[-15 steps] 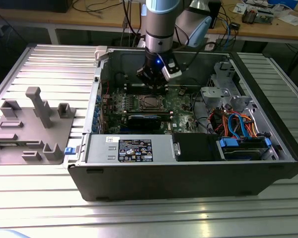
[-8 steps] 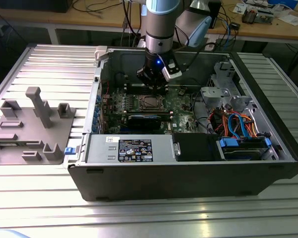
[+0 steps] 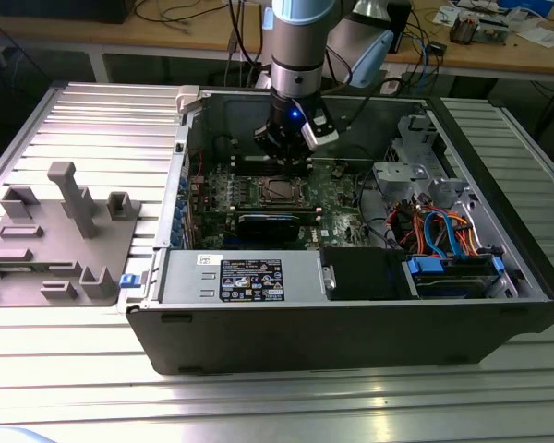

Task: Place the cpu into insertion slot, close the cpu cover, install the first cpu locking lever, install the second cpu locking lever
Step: 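Install the first cpu locking lever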

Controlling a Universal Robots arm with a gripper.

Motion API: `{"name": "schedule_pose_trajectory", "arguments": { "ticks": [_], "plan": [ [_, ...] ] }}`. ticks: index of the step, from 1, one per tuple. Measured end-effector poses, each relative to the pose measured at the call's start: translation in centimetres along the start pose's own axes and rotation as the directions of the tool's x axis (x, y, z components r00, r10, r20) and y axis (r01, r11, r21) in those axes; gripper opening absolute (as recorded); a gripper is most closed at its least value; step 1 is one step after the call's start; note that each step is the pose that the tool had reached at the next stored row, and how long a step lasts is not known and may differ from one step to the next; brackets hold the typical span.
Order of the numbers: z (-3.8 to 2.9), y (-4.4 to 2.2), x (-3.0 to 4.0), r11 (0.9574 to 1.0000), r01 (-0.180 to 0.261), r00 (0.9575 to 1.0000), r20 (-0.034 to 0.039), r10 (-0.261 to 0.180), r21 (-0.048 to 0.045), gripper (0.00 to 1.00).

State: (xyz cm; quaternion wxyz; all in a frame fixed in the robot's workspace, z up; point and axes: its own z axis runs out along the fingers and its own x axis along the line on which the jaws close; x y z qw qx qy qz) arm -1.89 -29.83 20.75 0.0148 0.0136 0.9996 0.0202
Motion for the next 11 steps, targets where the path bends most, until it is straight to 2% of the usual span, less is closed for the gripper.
{"name": "schedule_pose_trajectory", "arguments": {
  "ticks": [4,11],
  "plan": [
    [0.32,-0.04,-0.14,1.0000,0.000,1.0000,0.0000,0.000,0.0040,0.11],
    [0.17,-0.04,-0.16,1.0000,0.000,1.0000,0.0004,0.000,0.0037,0.11]
  ]
}}
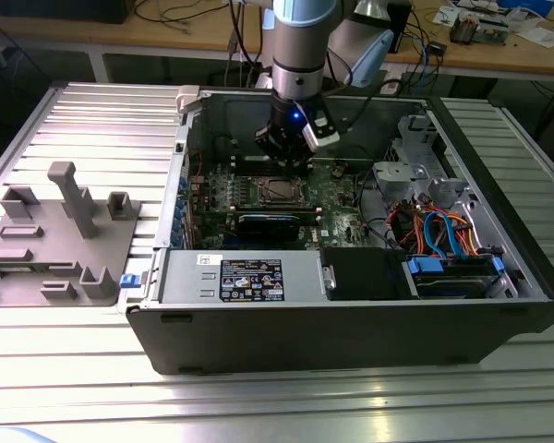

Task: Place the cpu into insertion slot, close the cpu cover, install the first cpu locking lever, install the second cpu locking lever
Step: 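Install the first cpu locking lever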

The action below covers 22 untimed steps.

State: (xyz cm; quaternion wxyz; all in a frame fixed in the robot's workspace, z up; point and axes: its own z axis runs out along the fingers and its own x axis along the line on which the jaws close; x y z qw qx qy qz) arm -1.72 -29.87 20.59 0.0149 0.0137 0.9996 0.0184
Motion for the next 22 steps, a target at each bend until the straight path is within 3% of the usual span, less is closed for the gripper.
{"name": "schedule_pose_trajectory", "arguments": {
  "ticks": [15,18,22],
  "plan": [
    [0.36,-0.08,-0.04,1.0000,0.000,1.0000,0.0001,0.000,0.0026,0.11],
    [0.34,-0.09,-0.03,1.0000,0.000,1.0000,-0.0003,0.000,-0.0071,0.11],
    [-0.27,-0.07,-0.05,1.0000,0.000,1.0000,-0.0003,0.000,-0.0077,0.11]
  ]
}}
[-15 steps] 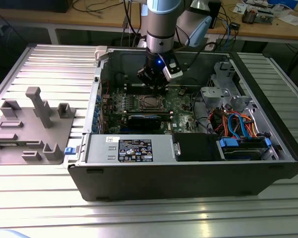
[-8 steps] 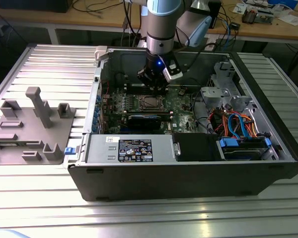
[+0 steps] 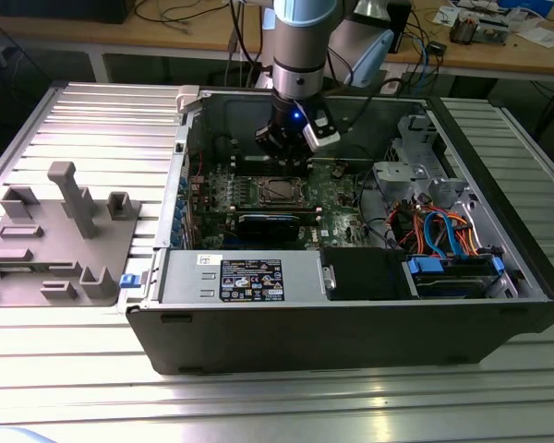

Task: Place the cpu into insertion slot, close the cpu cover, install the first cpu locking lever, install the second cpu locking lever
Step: 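Install the first cpu locking lever, then install the second cpu locking lever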

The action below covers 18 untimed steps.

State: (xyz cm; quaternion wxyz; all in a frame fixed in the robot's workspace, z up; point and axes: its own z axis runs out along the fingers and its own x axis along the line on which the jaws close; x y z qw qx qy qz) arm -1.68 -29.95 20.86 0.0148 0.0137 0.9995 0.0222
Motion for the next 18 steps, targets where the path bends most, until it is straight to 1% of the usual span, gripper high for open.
{"name": "schedule_pose_trajectory", "arguments": {
  "ticks": [2,4,6,8,18],
  "plan": [
    [-0.21,0.01,-0.01,1.0000,0.000,1.0000,0.0001,0.000,-0.0001,0.11],
    [-0.21,-0.01,-0.01,1.0000,0.000,1.0000,0.0001,0.000,-0.0002,0.11],
    [-0.21,-0.39,-0.02,1.0000,0.000,1.0000,0.0000,0.000,0.0000,0.11],
    [-0.21,-0.52,-0.02,1.0000,0.000,1.0000,0.0001,0.000,-0.0002,0.11],
    [-0.22,-0.60,-0.02,1.0000,0.000,1.0000,0.0000,0.000,0.0000,0.11]
  ]
}}
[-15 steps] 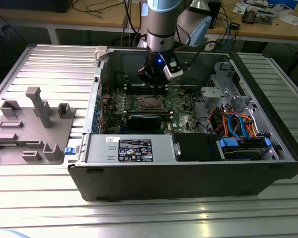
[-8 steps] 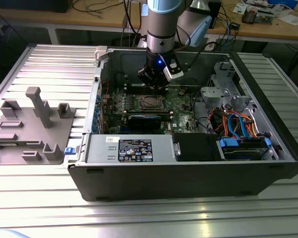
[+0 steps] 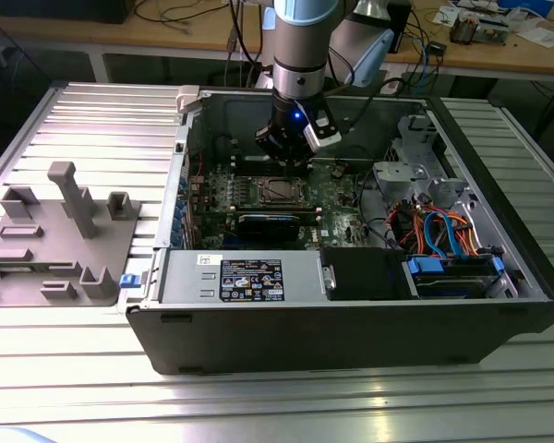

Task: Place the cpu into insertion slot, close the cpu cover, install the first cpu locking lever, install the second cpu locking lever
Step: 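Install the second cpu locking lever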

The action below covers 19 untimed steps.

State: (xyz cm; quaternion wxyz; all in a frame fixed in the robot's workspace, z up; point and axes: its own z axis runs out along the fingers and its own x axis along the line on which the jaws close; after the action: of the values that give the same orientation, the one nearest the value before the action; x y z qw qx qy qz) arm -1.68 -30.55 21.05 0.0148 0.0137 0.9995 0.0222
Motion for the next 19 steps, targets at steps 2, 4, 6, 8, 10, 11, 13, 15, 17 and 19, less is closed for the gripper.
{"name": "schedule_pose_trajectory", "arguments": {
  "ticks": [2,4,6,8,10,11,13,15,17,19],
  "plan": [
    [0.00,-0.01,0.00,1.0000,0.000,1.0000,0.0000,0.000,0.0000,0.11],
    [-0.01,-0.12,-0.01,1.0000,0.000,1.0000,-0.0001,0.000,0.0001,0.11],
    [-0.02,-0.31,-0.02,1.0000,0.000,1.0000,0.0000,0.000,0.0000,0.11],
    [-0.02,-0.46,-0.02,1.0000,0.000,1.0000,0.0000,0.000,0.0000,0.11],
    [-0.02,-0.50,-0.02,1.0000,0.000,1.0000,0.0000,0.000,-0.0001,0.11],
    [-0.02,-0.51,-0.02,1.0000,0.000,1.0000,-0.0001,0.000,0.0000,0.11],
    [-0.20,-0.52,-0.03,1.0000,0.000,1.0000,-0.0001,0.000,0.0002,0.11],
    [-0.86,-0.48,-0.05,1.0000,-0.001,1.0000,0.0000,0.001,-0.0001,0.11],
    [-1.37,-0.46,-0.06,1.0000,-0.002,1.0000,0.0001,0.002,-0.0001,0.11],
    [-2.07,-0.43,-0.08,1.0000,-0.003,1.0000,0.0001,0.003,0.0001,0.11]
  ]
}}
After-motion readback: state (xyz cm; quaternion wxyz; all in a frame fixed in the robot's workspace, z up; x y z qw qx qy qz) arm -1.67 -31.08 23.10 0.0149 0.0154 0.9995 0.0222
